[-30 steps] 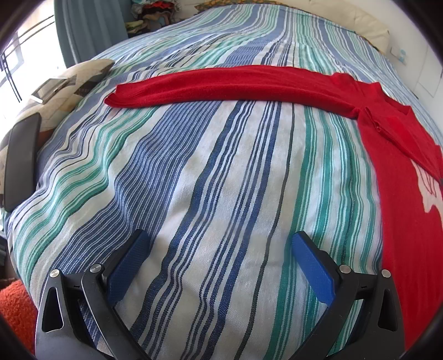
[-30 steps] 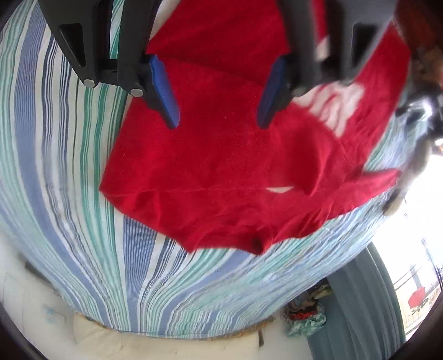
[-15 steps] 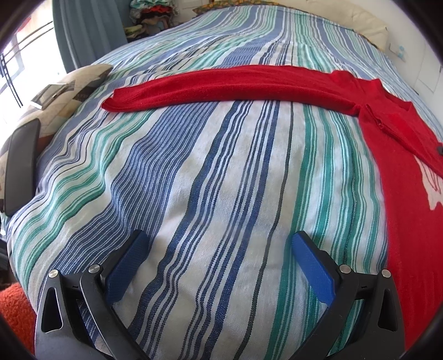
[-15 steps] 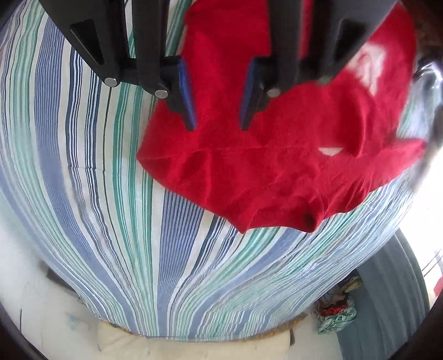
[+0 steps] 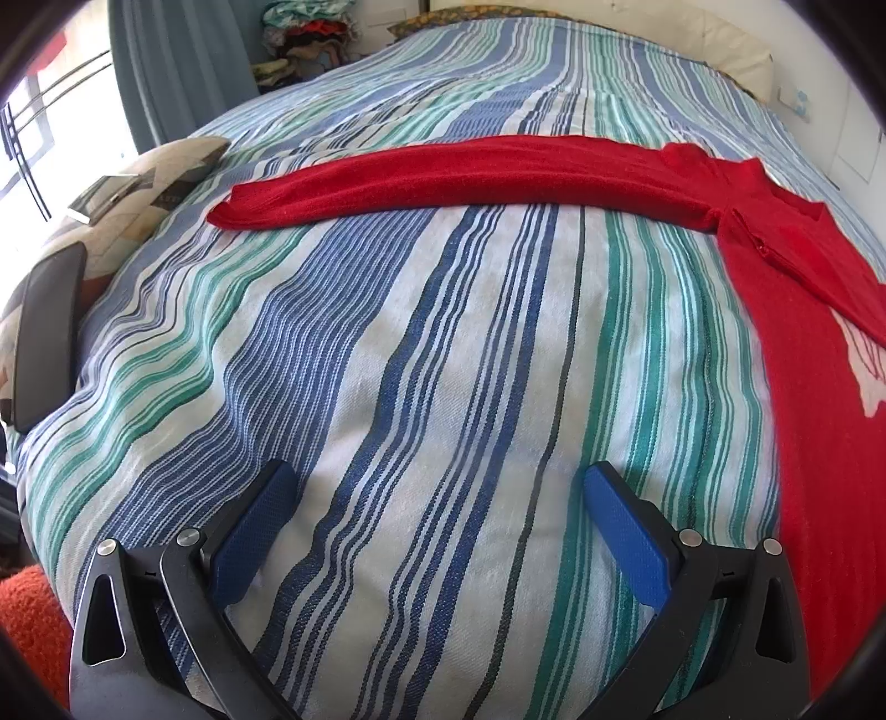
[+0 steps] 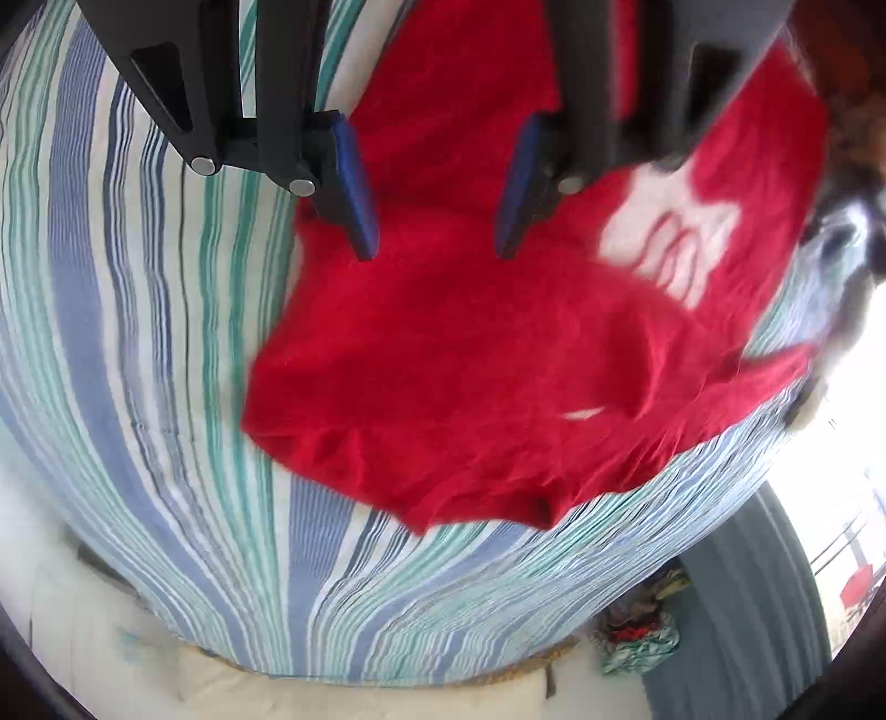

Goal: Fold small clothes

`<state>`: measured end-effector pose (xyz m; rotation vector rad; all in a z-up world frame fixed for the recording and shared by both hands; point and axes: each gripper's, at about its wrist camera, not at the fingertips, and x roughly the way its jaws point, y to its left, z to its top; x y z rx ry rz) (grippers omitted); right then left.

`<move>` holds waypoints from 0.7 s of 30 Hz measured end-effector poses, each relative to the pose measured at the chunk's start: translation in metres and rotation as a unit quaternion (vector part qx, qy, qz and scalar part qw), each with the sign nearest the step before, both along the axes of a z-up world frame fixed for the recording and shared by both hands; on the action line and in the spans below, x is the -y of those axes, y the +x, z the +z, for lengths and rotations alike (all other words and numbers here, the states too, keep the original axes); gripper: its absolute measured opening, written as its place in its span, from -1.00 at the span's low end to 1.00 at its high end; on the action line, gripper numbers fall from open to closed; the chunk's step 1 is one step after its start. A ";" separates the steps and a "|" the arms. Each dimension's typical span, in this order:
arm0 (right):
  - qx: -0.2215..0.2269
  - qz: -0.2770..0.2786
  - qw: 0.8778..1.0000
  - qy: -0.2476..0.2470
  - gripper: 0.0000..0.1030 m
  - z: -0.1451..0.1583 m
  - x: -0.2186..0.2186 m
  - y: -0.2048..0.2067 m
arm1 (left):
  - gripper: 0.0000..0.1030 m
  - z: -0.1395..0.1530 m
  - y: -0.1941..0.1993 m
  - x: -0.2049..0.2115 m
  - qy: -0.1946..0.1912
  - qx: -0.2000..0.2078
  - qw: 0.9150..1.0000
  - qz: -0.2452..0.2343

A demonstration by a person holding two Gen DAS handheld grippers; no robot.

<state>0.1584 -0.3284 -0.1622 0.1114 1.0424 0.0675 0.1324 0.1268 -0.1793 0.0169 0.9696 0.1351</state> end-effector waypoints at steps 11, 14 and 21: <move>0.014 -0.002 1.000 -0.001 -0.11 0.024 -0.052 -0.143 | 0.99 0.002 -0.002 -0.002 -0.007 -0.006 1.000 -0.003; 0.007 0.030 0.999 0.006 -0.07 0.019 -0.088 -0.175 | 0.99 0.002 -0.004 -0.005 -0.014 -0.015 1.000 -0.009; -0.021 -0.018 1.000 0.015 -0.05 -0.016 -0.106 -0.228 | 0.99 0.001 -0.004 -0.004 -0.011 -0.018 1.000 -0.016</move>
